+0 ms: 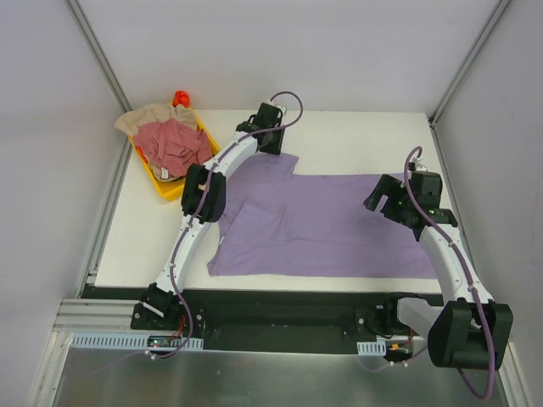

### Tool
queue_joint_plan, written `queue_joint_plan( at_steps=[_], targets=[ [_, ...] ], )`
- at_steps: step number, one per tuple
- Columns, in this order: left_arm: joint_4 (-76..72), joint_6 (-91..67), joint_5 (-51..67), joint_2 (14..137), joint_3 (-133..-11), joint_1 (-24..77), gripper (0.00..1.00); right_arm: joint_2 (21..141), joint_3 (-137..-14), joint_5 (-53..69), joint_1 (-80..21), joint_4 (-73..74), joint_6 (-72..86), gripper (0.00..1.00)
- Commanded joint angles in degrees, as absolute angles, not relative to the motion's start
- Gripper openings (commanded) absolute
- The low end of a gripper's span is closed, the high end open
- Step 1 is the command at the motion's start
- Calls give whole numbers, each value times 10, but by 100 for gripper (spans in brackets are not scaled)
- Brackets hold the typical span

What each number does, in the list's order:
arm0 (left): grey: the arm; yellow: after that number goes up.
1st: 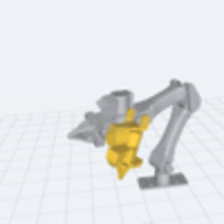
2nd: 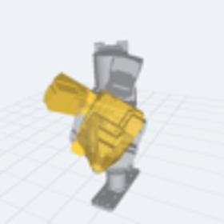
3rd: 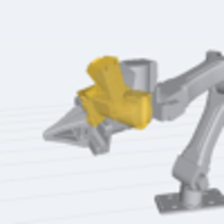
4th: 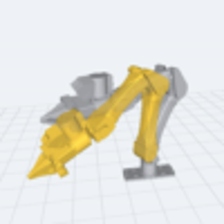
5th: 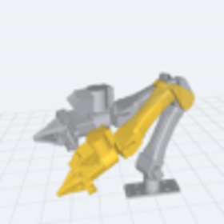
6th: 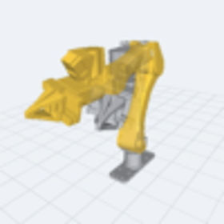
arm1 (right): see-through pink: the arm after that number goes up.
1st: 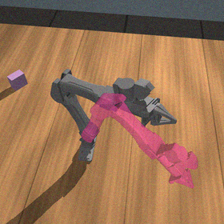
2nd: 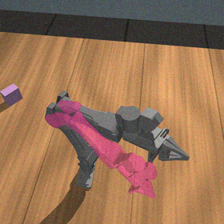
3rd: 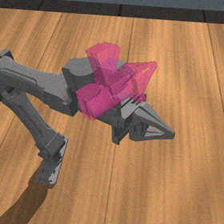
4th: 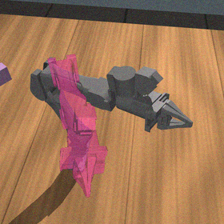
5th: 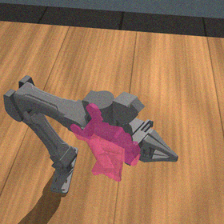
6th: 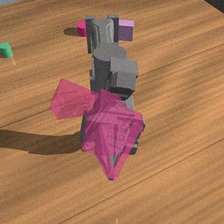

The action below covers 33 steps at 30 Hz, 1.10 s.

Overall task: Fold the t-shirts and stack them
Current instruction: Grap the side of the flattened tshirt furthest away from the robot with both arms

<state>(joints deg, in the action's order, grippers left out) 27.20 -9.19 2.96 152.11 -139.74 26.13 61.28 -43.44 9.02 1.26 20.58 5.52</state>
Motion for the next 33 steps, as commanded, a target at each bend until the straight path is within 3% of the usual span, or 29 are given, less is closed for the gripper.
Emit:
queue_joint_plan(
  at_steps=[1,3,7,12,25,33],
  targets=[
    [279,-84,40,1485,-1381,257,26,617,-450,75,17,210,48,96],
    [280,-80,42,1484,-1381,257,19,622,-456,64,19,211,47,96],
    [279,-69,58,1485,-1382,257,15,663,-494,8,29,210,54,96],
    [279,-67,60,1483,-1381,257,1,801,-582,-68,70,194,82,96],
    [274,-66,64,1479,-1373,257,0,1185,-1013,-52,126,327,-13,96],
    [273,-71,68,1480,-1373,254,0,1324,-1170,-46,127,419,-60,97]
  ],
)
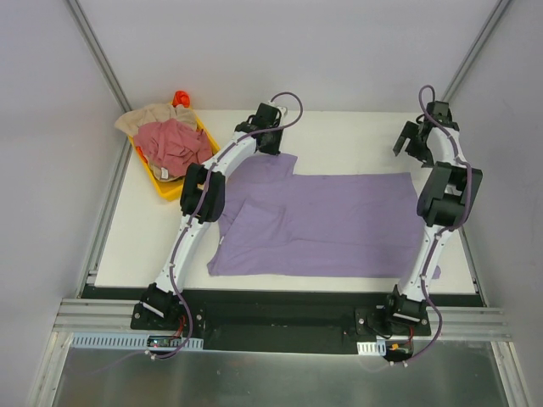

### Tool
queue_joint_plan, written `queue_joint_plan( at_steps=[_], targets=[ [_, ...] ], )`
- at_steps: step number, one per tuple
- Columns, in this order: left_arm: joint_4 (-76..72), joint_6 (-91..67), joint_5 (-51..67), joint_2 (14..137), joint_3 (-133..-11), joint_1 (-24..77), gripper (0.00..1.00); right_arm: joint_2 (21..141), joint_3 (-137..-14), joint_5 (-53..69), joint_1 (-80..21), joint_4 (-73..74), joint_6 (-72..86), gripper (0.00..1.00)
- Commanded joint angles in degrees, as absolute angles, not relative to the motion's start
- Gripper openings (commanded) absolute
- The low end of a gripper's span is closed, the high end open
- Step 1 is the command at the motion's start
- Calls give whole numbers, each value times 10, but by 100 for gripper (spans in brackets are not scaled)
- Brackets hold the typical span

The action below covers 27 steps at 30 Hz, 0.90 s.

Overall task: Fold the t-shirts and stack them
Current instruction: Grap the side of the flattened tshirt furthest away from the robot with both arms

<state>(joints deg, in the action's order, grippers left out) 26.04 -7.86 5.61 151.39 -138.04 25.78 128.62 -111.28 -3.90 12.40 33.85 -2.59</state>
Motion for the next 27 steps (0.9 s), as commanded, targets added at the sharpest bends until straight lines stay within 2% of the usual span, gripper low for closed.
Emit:
queue_joint_plan(
  at_steps=[1,12,14,17,22,27],
  targets=[
    [272,-71,73,1481,-1373,253,0,1331,-1178,-46,127,425,-61,97],
    [271,-84,93,1483,-1373,245,0,1340,-1136,-64,127,437,-74,82],
    [269,-83,100,1484,-1372,243,0,1340,-1132,-70,127,437,-75,73],
    [270,-84,102,1483,-1372,243,0,1339,-1126,-72,127,426,-77,68],
    [269,-86,104,1483,-1373,243,0,1334,-1117,-70,127,424,-73,48],
    [268,-86,108,1484,-1372,241,0,1315,-1082,-67,127,403,-74,45]
  ],
)
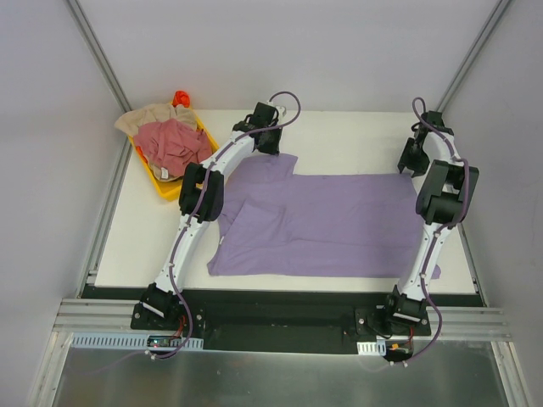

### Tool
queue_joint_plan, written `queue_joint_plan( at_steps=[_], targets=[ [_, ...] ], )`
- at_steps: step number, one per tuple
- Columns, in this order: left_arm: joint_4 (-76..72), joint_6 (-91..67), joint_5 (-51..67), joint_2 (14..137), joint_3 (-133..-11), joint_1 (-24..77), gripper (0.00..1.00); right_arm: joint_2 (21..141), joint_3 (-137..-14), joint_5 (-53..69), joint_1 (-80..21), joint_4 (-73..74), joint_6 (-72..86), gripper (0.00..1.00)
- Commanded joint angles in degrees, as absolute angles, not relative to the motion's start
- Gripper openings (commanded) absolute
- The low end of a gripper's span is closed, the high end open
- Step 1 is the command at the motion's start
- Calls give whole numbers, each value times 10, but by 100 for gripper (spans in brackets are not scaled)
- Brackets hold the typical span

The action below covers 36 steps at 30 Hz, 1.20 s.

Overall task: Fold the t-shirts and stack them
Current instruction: Grap the side of the flattened tshirt furthest away from the robot with both arms, then fold the other side of the tshirt into a rectangle

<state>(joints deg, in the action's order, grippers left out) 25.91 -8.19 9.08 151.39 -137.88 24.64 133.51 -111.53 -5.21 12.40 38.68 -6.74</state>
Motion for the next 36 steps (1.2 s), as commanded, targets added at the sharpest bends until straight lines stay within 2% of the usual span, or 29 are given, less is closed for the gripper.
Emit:
queue_joint_plan(
  at_steps=[1,6,13,18,30,36],
  targets=[
    [268,-86,108,1484,-1372,241,0,1313,-1078,-67,127,402,-74,45],
    [267,-86,108,1484,-1372,241,0,1299,-1053,-61,127,389,-71,43],
    [266,-87,108,1483,-1371,241,0,1284,-1031,-51,127,354,-72,21],
    [251,-73,108,1470,-1354,243,0,1270,-1029,-32,123,336,-92,2],
    [193,-41,102,1344,-1203,265,0,1137,-879,13,115,214,-113,1],
    [191,-40,84,1296,-1150,279,0,1085,-834,32,115,203,-110,1]
  ],
)
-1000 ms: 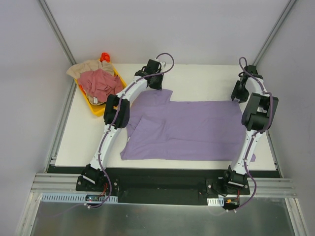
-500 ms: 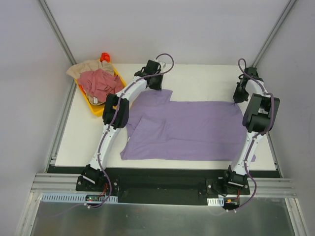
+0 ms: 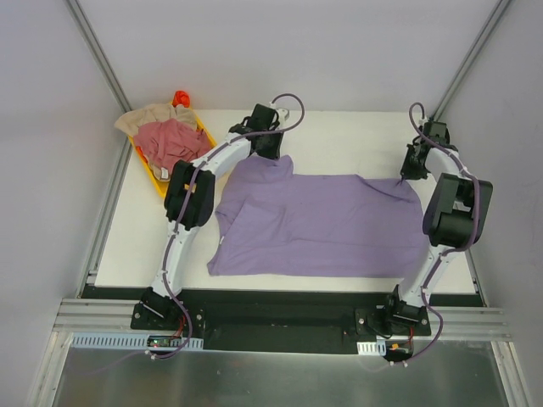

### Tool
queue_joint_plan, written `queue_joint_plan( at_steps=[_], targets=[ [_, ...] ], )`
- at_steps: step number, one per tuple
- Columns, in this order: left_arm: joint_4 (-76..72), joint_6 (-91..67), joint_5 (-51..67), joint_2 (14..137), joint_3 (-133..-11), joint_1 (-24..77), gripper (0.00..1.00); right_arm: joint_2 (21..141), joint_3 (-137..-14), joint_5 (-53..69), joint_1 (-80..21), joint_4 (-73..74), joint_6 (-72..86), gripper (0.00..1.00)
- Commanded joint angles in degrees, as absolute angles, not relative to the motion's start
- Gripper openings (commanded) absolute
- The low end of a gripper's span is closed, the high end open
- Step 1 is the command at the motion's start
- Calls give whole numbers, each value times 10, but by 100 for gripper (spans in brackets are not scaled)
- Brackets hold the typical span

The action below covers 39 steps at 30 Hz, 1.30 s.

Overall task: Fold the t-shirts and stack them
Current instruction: Fold the other side of the tshirt into a rectangle

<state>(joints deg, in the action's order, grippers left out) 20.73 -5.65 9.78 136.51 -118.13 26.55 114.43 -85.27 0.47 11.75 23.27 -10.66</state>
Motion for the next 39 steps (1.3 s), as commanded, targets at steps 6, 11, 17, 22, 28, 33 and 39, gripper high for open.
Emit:
queue_joint_plan(
  at_steps=[6,11,17,22,28,33,39],
  targets=[
    [178,-42,62,1217,-1056,297,0,1031,-788,19,115,199,-115,1],
    [162,-45,8,1154,-965,323,0,993,-748,9,117,200,-112,1],
    [136,-74,-36,1086,-868,339,0,957,-713,20,118,200,-102,1],
    [119,-90,-46,1024,-796,346,0,923,-686,15,120,204,-104,1],
    [103,-113,-49,955,-723,351,0,894,-660,14,139,207,-105,1],
    [100,-108,-62,916,-679,366,0,873,-650,29,141,215,-104,1],
    [99,-107,-79,875,-634,376,0,839,-628,28,146,223,-108,1]
  ],
)
